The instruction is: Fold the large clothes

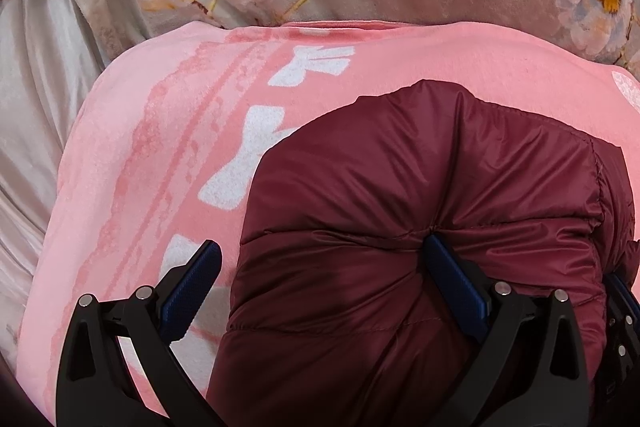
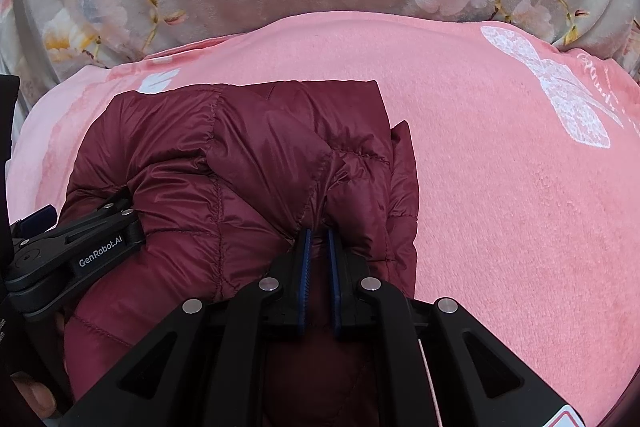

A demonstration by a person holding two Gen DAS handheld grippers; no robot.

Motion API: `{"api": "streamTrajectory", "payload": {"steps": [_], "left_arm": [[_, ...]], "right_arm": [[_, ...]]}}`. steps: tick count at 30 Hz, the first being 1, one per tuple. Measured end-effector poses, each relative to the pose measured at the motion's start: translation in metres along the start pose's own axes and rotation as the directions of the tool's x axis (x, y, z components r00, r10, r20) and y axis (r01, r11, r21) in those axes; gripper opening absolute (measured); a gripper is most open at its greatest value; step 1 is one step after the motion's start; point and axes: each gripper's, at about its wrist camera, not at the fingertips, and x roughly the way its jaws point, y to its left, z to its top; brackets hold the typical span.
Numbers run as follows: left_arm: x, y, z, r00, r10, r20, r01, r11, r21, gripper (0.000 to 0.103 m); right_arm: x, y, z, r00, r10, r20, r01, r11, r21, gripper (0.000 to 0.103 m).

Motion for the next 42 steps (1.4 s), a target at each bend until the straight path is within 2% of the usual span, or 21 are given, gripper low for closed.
{"api": "streamTrajectory", "payload": {"steps": [6,10,11,13,14,17,19,22,26,31,33,35,37,42], "left_arm": [[-0.002,0.002,0.0,1.0,-0.01,0.009,0.01,1.0,-0.009,0.098],[-0.008,0.016,-0.003,0.997,-0.064,-0.033,0.063,0.998,-0.032,0.098],[-0.016,0.021,-0.006,0.996,-0.077,-0.039,0.076,0.997,-0.033,0.098],[-0.039,0.031,-0.015,0.996,-0.085,-0.016,0.084,0.996,-0.03,0.098],[-0.053,0.036,-0.021,0.997,-0.079,0.0,0.079,0.997,-0.022,0.098],[-0.087,0.047,-0.043,0.997,-0.081,0.001,0.081,0.997,0.002,0.098],[-0.102,0.05,-0.06,0.998,-0.063,-0.015,0.063,0.998,0.021,0.098],[-0.103,0.052,-0.087,0.998,0.011,-0.062,-0.007,0.998,0.064,0.098],[-0.114,0.063,-0.111,0.996,0.045,-0.076,-0.043,0.998,0.035,0.098],[-0.147,0.06,-0.132,0.998,0.027,-0.051,-0.027,1.0,0.016,0.098],[-0.154,0.055,-0.143,0.999,0.007,-0.038,-0.006,1.0,0.021,0.098],[-0.161,0.048,-0.157,1.0,0.0,-0.03,0.001,1.0,0.026,0.098],[-0.167,0.043,-0.171,1.0,0.001,-0.012,-0.001,1.0,0.028,0.098],[-0.174,0.036,-0.198,1.0,-0.012,0.015,0.012,1.0,0.022,0.098]], "right_arm": [[0.0,0.0,0.0,1.0,-0.002,0.004,0.002,1.0,-0.002,0.007],[-0.008,-0.002,-0.001,1.0,0.016,-0.011,-0.016,0.999,-0.038,0.009],[-0.018,-0.002,-0.003,1.0,0.0,-0.015,-0.001,0.998,-0.069,0.011],[-0.048,-0.011,-0.012,1.0,-0.01,-0.008,0.009,0.997,-0.082,0.026],[-0.06,-0.016,-0.016,1.0,-0.001,-0.007,0.0,0.997,-0.075,0.036],[-0.096,-0.028,-0.036,0.998,0.064,-0.023,-0.066,0.995,-0.079,0.039],[-0.109,-0.028,-0.058,0.996,0.066,-0.052,-0.072,0.99,-0.122,0.039],[-0.105,-0.031,-0.087,0.995,0.003,-0.096,-0.019,0.984,-0.175,0.039],[-0.122,-0.046,-0.104,0.993,0.01,-0.114,-0.023,0.993,-0.116,0.039],[-0.154,-0.045,-0.127,0.998,0.027,-0.052,-0.034,0.992,-0.124,0.04],[-0.164,-0.042,-0.141,1.0,0.02,-0.006,-0.02,0.991,-0.136,0.053],[-0.172,-0.038,-0.156,0.999,0.006,0.042,0.001,0.989,-0.151,0.061],[-0.177,-0.033,-0.171,0.997,-0.01,0.073,0.023,0.985,-0.17,0.062],[-0.193,-0.037,-0.181,0.991,0.015,0.136,0.007,0.987,-0.16,0.069]]}}
